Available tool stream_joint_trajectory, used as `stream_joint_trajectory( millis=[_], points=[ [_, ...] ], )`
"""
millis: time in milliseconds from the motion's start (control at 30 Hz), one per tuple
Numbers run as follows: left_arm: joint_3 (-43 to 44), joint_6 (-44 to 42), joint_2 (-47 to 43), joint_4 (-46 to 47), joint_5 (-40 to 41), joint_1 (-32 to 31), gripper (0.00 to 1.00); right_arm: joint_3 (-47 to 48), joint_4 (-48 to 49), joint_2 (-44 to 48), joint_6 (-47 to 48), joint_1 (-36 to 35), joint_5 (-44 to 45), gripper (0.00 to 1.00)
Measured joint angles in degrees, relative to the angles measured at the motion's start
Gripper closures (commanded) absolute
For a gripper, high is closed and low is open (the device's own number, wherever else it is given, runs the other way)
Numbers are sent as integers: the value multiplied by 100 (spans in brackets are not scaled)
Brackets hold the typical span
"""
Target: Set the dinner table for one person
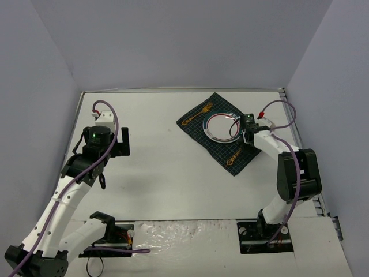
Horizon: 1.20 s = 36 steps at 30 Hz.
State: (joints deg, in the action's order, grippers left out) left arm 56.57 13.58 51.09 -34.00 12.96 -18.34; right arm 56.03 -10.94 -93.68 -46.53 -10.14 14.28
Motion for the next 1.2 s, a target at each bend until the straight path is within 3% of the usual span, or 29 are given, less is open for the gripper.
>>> stream_joint_trajectory(
  millis=[967, 1200],
  points=[
    [-13, 2, 0, 0, -196, 109, 4, 98, 49, -426, -260, 160, 241, 99],
    [-13, 2, 0, 0, -245, 124, 4, 96, 74, -569, -357, 175, 237, 86]
  ],
)
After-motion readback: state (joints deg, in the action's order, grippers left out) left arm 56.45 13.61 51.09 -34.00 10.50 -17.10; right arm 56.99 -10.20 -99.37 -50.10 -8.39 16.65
